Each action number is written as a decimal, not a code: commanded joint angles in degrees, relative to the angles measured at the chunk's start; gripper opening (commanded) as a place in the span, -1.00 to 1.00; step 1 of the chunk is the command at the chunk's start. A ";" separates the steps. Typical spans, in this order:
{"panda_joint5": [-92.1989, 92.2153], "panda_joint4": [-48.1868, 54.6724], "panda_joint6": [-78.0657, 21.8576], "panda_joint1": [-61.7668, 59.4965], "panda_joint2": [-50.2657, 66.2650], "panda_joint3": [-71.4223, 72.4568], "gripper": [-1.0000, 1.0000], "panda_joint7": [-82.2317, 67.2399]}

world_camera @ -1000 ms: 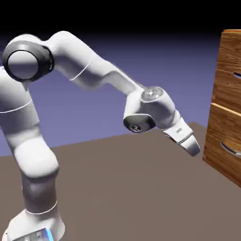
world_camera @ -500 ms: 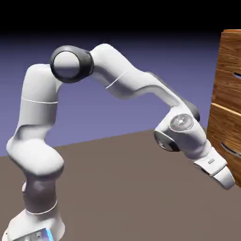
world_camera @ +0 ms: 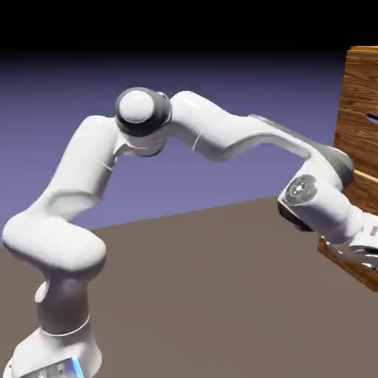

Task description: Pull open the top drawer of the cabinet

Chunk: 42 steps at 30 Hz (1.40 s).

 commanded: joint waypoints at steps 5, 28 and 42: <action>11.76 6.00 -2.14 4.06 8.33 -7.56 0.00 -12.46; 41.01 38.70 -2.18 4.30 32.69 -26.28 0.00 -39.30; 43.85 17.24 -9.91 17.90 31.19 -29.27 -1.00 -46.38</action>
